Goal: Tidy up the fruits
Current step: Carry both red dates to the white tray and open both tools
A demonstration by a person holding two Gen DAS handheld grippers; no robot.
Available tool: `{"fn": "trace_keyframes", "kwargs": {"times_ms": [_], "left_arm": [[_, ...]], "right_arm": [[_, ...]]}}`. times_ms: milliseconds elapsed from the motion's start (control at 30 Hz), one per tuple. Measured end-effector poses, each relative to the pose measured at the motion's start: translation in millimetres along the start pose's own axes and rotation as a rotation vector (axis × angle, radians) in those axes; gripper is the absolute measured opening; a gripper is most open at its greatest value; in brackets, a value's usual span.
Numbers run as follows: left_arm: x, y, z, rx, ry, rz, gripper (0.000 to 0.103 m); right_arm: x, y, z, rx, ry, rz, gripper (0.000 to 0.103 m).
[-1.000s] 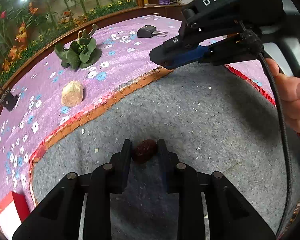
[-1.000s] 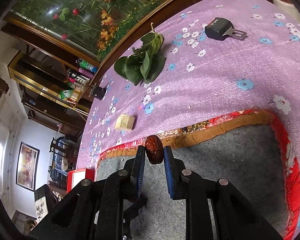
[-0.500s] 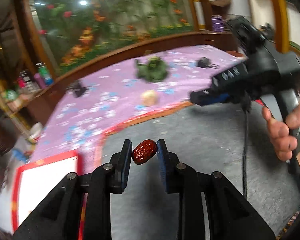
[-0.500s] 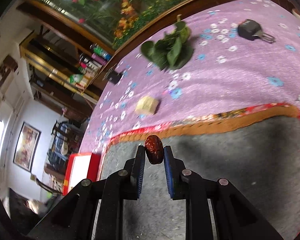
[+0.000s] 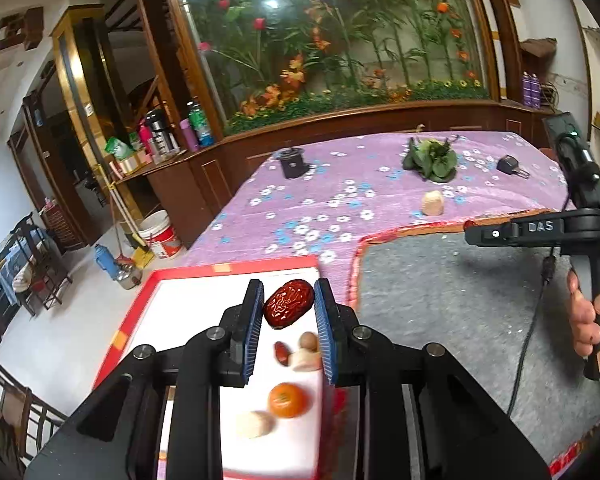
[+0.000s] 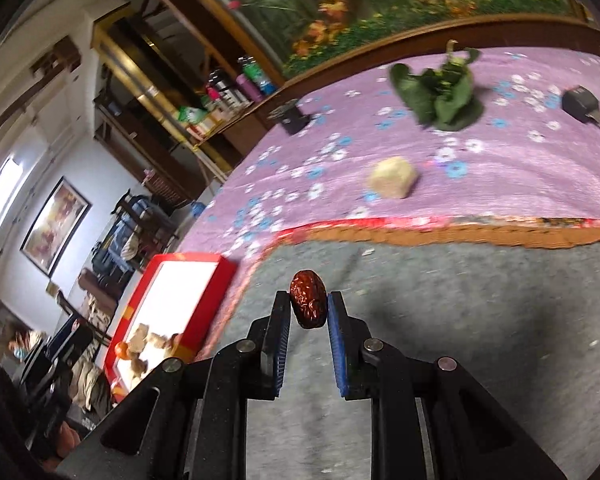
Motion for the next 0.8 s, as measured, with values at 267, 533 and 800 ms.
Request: {"fn": "trace_keyframes", "kwargs": {"times_ms": [267, 533, 800], "left_arm": [[40, -10, 1, -0.004, 0.047, -0.075, 0.023], [65, -22, 8, 0.012, 0.085, -0.115, 0.023], [83, -31, 18, 0.030, 0.102, -0.147, 0.023]], "right_arm": [[72, -15, 8, -0.031, 0.119, -0.099, 0.019], [132, -30, 32, -0.014, 0.223, -0.169, 0.019], [154, -45, 54, 0.040, 0.250, -0.200, 0.019]]}}
Point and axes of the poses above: each gripper's, at about its wrist camera, not at the fingertips, and z roughly the way its jaws point, x to its left, y to its top, the point moved 3 cm from there along z, roughly the way its jaws point, and after that the axes turned 10 degrees about y, right-handed, at the moved point
